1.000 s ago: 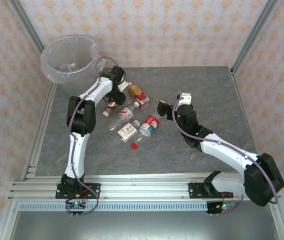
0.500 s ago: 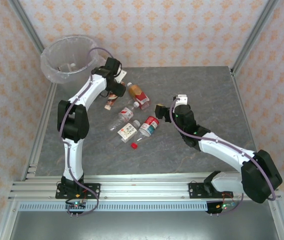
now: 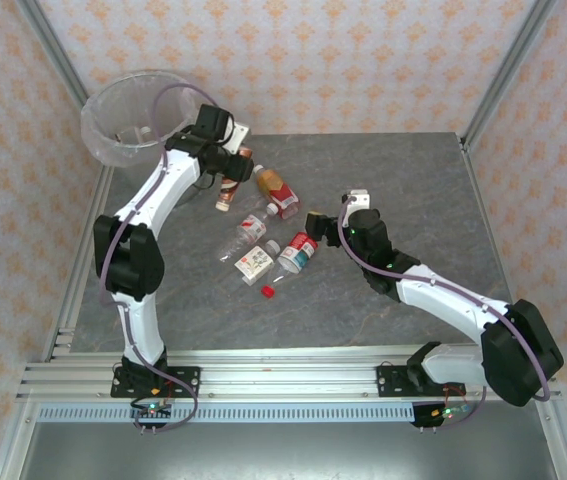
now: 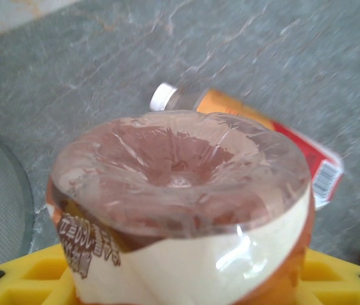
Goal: Put the plastic bottles in the bin
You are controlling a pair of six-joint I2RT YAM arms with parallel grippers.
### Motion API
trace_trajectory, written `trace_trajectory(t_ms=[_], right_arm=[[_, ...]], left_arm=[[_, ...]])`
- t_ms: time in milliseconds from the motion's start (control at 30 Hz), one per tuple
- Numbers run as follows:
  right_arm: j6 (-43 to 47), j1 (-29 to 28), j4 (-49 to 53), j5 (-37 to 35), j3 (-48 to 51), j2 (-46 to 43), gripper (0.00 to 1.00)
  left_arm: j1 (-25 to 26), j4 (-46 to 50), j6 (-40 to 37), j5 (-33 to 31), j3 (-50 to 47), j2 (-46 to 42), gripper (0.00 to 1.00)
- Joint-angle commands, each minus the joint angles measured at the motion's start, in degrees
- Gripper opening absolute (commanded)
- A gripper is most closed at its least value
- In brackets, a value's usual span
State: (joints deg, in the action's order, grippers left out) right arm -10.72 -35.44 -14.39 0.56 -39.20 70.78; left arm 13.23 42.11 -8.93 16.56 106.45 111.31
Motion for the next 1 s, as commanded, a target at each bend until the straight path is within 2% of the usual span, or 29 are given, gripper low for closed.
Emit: trace_trajectory(t_ms=[0,300,600,967], right_arm=[[0.93,0.1,-1.63,3.96,-1.36,-0.12,0.99],[0.99,0.09,-4.05,8.95,-1.23,-0.28,0.99],[0.9,0.05,-4.59,8.32,-1.08,-0.18,0.99],[0.73,0.11,-4.7,6.73,-0.93,-0.14,0.99]], left_arm=[[0.13,-2.8,2.19,3.64,-1.12,-4.76,0.47],[0.13,-7.89,5.57,6.09,-4.87,-12.5,0.47],[0.16,-13.37,9.53,4.82,-6.39,-19.72,0.47],[0.1,-22.88,13.79,-9.34,-10.14,-26.29,0.47]])
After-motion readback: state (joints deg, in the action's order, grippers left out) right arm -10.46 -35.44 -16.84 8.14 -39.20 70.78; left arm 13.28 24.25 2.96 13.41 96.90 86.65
